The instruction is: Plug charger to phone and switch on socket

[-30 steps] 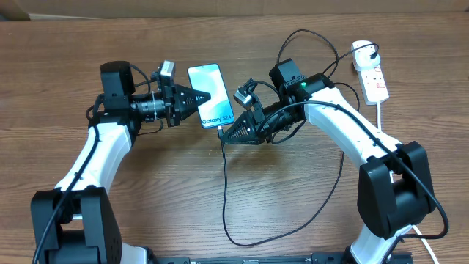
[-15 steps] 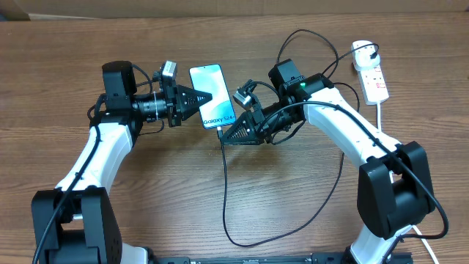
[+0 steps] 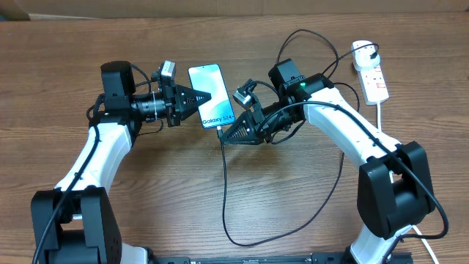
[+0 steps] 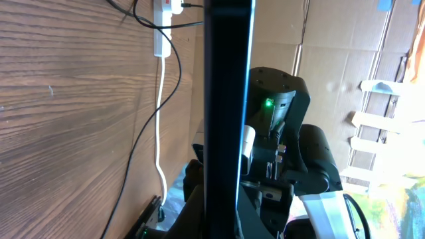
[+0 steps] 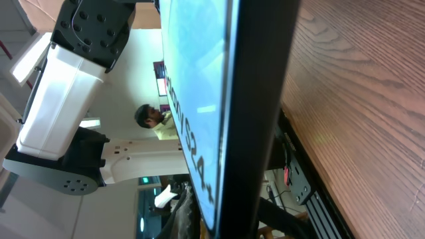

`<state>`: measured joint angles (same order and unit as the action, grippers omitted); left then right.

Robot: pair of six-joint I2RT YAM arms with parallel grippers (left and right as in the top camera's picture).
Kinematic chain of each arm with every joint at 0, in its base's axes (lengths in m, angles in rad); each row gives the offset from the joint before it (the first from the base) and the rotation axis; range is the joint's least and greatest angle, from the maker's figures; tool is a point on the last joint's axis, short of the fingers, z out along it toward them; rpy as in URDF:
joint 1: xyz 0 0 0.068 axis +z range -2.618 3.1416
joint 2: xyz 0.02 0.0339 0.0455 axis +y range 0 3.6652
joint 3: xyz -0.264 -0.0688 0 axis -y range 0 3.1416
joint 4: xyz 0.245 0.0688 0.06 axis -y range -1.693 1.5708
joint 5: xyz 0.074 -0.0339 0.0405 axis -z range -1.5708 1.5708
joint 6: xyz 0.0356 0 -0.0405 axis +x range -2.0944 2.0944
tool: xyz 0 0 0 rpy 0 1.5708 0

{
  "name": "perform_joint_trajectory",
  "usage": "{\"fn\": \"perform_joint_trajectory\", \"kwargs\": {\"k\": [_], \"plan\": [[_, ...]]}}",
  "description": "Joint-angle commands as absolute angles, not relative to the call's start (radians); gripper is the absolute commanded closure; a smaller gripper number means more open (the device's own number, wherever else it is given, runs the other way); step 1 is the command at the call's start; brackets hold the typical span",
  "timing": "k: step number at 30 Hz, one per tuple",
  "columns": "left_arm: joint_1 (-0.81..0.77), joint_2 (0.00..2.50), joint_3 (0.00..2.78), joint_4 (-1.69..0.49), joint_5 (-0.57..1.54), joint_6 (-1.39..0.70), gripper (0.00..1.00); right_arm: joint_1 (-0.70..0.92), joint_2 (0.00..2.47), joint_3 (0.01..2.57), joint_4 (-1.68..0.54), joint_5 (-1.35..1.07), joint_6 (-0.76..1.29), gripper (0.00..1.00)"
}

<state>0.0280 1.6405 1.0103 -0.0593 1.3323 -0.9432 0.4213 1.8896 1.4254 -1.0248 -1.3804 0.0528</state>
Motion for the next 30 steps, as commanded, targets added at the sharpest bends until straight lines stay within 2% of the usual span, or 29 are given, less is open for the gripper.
{"fn": "perform_joint_trajectory", "kwargs": {"k": [1, 30], "plan": [[0.034, 1.637, 1.016, -0.055, 1.38, -0.92, 0.96, 0.421, 1.863, 1.422, -1.022, -1.393, 0.056, 0.96], [0.035, 1.637, 1.016, -0.055, 1.382, -0.92, 0.96, 0.409, 1.863, 1.422, -1.028, -1.394, 0.056, 0.96]]}}
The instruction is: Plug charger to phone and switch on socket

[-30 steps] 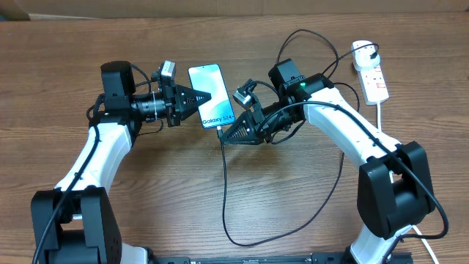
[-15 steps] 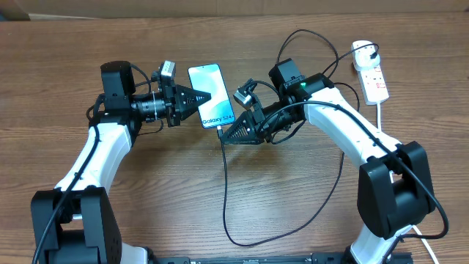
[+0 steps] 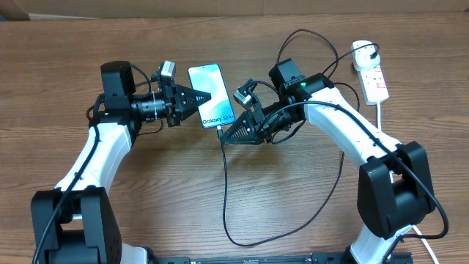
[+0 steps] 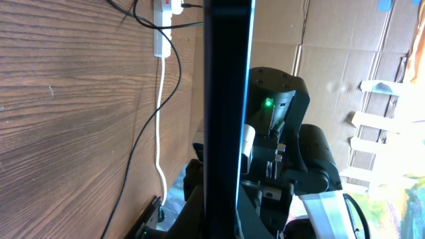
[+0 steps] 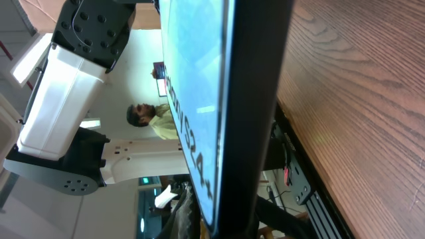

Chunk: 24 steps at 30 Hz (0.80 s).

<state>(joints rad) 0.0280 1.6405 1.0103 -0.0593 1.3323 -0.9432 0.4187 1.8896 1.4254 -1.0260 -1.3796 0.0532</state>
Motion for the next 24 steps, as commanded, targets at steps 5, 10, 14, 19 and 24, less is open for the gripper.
{"fn": "perform_joint_trajectory", "kwargs": {"k": [5, 10, 14, 19, 24], "plan": [[0.037, 1.637, 1.016, -0.055, 1.38, -0.92, 0.96, 0.409, 1.863, 1.422, -1.031, -1.394, 0.057, 0.96], [0.041, 1.637, 1.016, -0.055, 1.38, -0.92, 0.96, 0.409, 1.863, 1.422, -1.03, -1.394, 0.056, 0.96], [0.041, 1.637, 1.016, -0.055, 1.381, -0.92, 0.96, 0.409, 1.863, 1.422, -1.03, -1.394, 0.056, 0.96], [0.041, 1.637, 1.016, -0.055, 1.381, -0.92, 0.96, 0.409, 1.863, 1.422, -1.03, -1.394, 0.056, 0.96], [0.041, 1.637, 1.016, -0.055, 1.388, -0.92, 0.96, 0.409, 1.863, 1.422, -1.023, -1.416, 0.056, 0.96]]}}
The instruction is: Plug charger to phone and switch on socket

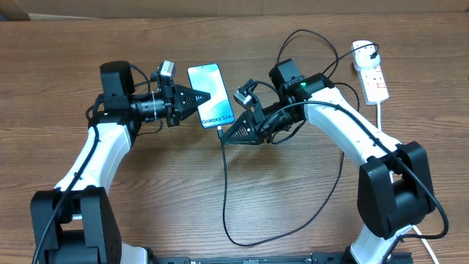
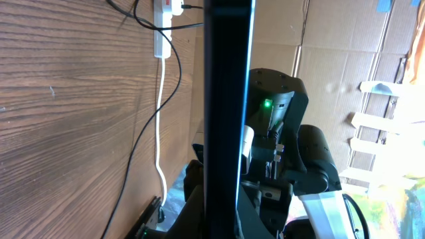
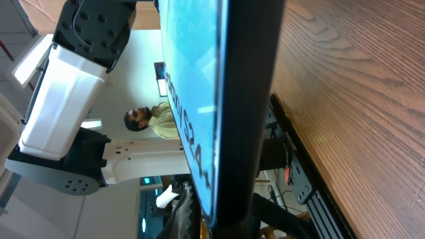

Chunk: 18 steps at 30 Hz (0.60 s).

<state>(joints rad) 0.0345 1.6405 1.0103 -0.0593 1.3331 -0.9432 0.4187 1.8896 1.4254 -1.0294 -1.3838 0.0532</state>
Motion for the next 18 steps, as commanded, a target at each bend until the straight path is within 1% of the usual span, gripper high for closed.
{"fn": "perform_joint_trajectory", "kwargs": {"k": [1, 18], "plan": [[0.041, 1.637, 1.016, -0.055, 1.388, -0.92, 0.96, 0.409, 1.863, 1.422, -1.022, -1.416, 0.056, 0.96], [0.041, 1.637, 1.016, -0.055, 1.407, -0.92, 0.96, 0.409, 1.863, 1.422, -1.018, -1.415, 0.056, 0.96]]}}
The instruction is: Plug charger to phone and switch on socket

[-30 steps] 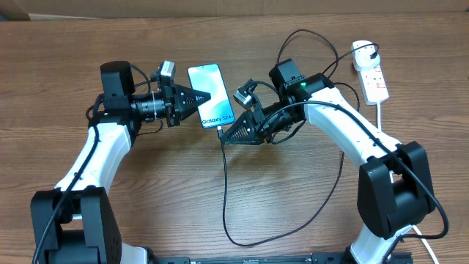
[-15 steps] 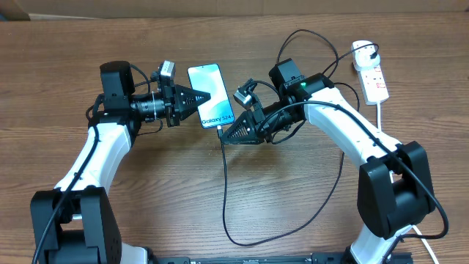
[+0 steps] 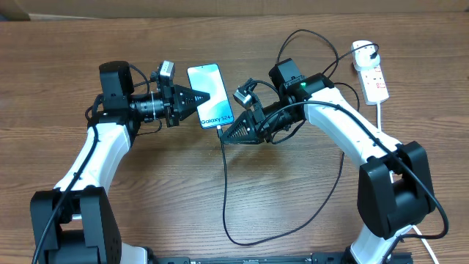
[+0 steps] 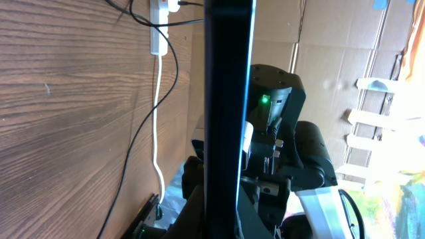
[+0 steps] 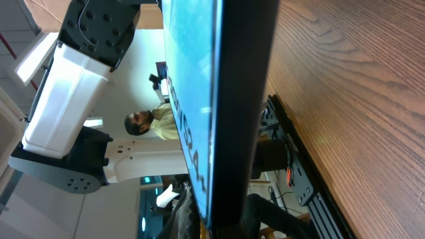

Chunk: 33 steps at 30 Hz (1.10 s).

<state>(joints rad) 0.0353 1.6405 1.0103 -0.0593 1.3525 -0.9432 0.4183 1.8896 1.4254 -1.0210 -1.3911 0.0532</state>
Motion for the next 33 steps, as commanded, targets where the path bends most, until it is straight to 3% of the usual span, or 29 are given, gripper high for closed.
{"fn": "perform_joint_trajectory", "kwargs": {"k": [1, 33], "plan": [[0.041, 1.637, 1.016, -0.055, 1.407, -0.92, 0.96, 0.409, 1.863, 1.422, -1.018, -1.415, 0.056, 0.96], [0.039, 1.647, 1.016, -0.056, 1.435, -0.886, 0.96, 0.384, 1.863, 1.422, -1.03, -1.415, 0.065, 0.96]]}}
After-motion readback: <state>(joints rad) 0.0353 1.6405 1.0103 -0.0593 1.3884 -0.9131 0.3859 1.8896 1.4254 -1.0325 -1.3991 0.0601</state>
